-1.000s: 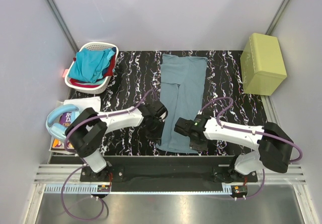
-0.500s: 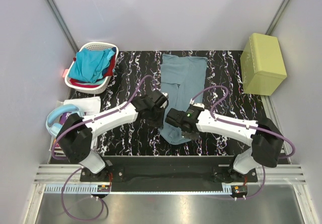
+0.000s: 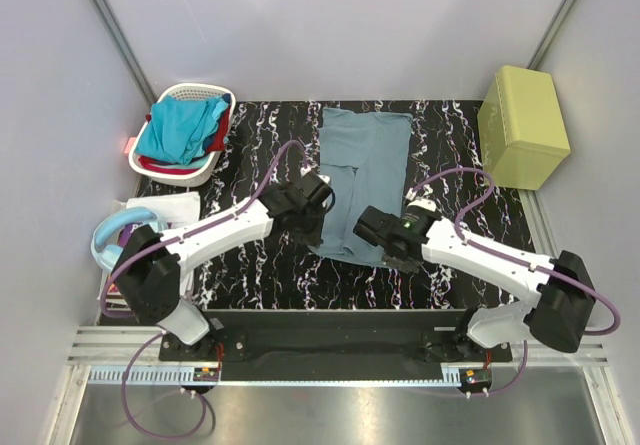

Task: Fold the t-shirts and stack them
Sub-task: Grab the bottom of the folded rectangular tshirt with both arms, then fold the folded rectangular tshirt in 1/3 of the way, then grab one side of the 2/3 rectangular tshirt with both arms

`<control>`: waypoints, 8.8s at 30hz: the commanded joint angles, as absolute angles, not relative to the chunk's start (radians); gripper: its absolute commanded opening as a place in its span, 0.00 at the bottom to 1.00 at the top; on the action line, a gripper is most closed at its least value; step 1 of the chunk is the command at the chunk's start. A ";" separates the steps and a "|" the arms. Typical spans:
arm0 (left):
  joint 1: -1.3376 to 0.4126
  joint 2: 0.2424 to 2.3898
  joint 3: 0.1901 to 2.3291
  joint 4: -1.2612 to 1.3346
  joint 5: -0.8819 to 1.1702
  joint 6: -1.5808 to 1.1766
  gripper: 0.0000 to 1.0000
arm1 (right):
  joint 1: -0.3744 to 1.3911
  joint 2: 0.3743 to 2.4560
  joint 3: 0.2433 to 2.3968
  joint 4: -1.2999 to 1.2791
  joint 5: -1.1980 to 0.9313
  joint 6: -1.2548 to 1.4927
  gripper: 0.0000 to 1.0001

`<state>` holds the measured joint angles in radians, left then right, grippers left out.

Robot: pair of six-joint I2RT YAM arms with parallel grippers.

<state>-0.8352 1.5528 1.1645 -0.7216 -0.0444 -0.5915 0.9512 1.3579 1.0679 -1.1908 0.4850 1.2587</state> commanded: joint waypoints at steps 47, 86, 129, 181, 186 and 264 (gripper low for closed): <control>-0.535 2.210 2.097 -0.833 -0.028 -0.423 0.09 | 0.416 1.954 1.669 -0.904 0.494 0.706 0.00; -0.689 1.986 1.583 -0.565 -0.043 -0.591 0.99 | 0.522 1.810 1.284 -0.723 0.383 0.736 0.18; -0.635 2.157 1.595 -0.568 0.100 -0.571 0.37 | 0.410 2.335 2.017 -0.804 0.399 0.586 0.08; -0.495 1.997 1.471 -0.584 0.027 -0.529 0.99 | 0.692 1.513 1.135 -0.719 0.370 0.772 0.45; -0.557 2.019 1.445 -0.572 0.052 -0.545 0.99 | 0.692 1.470 1.121 -0.729 0.399 0.769 0.45; -0.752 1.919 1.330 -0.486 -0.045 -0.632 0.79 | 0.365 1.646 0.940 -0.565 0.227 0.626 0.31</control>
